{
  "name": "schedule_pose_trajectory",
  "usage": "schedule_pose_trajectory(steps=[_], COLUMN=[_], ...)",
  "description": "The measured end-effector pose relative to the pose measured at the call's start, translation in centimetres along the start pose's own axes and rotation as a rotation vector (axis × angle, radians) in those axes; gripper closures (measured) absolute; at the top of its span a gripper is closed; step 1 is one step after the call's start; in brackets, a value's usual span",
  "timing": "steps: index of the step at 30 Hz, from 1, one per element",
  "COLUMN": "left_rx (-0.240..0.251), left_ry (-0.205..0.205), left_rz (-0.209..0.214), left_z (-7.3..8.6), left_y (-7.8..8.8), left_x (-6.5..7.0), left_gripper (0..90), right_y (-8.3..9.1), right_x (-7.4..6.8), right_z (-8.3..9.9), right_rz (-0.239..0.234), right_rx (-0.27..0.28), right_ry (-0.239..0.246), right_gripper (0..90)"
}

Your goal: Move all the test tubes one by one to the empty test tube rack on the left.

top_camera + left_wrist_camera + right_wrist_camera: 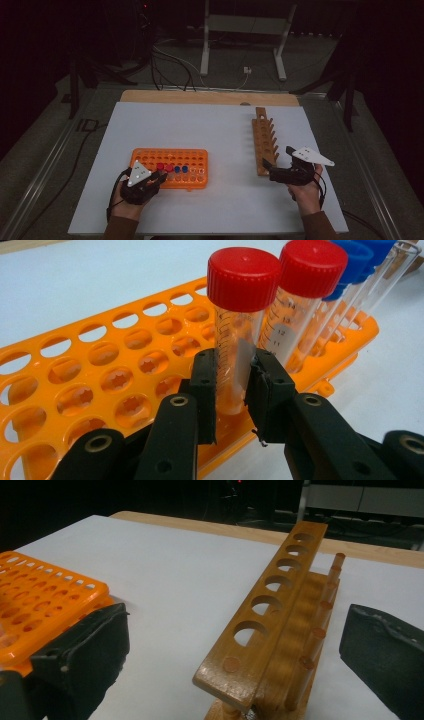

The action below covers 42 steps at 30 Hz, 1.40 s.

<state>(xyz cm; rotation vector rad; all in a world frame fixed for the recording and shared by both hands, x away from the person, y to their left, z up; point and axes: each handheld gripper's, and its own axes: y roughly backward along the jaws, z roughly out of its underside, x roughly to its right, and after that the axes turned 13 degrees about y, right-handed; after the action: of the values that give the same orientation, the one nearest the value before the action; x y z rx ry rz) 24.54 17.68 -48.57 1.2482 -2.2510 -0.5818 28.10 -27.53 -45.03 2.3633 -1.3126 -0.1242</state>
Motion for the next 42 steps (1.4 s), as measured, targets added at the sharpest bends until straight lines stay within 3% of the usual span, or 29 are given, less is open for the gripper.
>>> schedule_pose_trajectory(steps=[3,4,10,16,23,30,35,42], left_rx=[-0.011,-0.004,0.089,0.185,0.274,0.375,0.386,0.377], left_ry=[0.018,0.029,0.053,0.061,0.08,0.125,0.153,0.172], left_rz=[-0.007,0.008,0.072,0.11,0.083,-0.004,-0.051,-0.094], left_z=[0.0,-0.1,-0.9,-1.7,-2.1,-2.3,-2.1,-1.7], left_y=[0.0,0.1,1.8,2.9,3.5,4.4,4.6,4.6], left_x=[-0.3,-0.4,-0.7,-0.5,-0.8,-1.6,-2.4,-3.3], left_gripper=[67.2,64.6,49.8,36.6,24.6,10.9,2.0,0.5], right_y=[0.0,0.0,0.2,0.4,0.6,1.0,1.4,1.6], right_x=[-0.2,-0.2,-0.3,-0.5,-0.7,-0.6,-0.5,-0.1], right_z=[0.1,0.1,0.2,0.5,0.9,1.4,1.7,1.8], right_rz=[-0.009,-0.011,-0.019,-0.026,-0.027,-0.016,-0.017,-0.014], right_rx=[0.001,0.004,0.023,0.028,0.034,0.056,0.072,0.084], right_ry=[0.003,0.007,0.008,0.009,0.014,0.013,0.007,0.001], right_gripper=[0.3,0.3,0.2,0.3,0.3,0.2,0.2,0.2])
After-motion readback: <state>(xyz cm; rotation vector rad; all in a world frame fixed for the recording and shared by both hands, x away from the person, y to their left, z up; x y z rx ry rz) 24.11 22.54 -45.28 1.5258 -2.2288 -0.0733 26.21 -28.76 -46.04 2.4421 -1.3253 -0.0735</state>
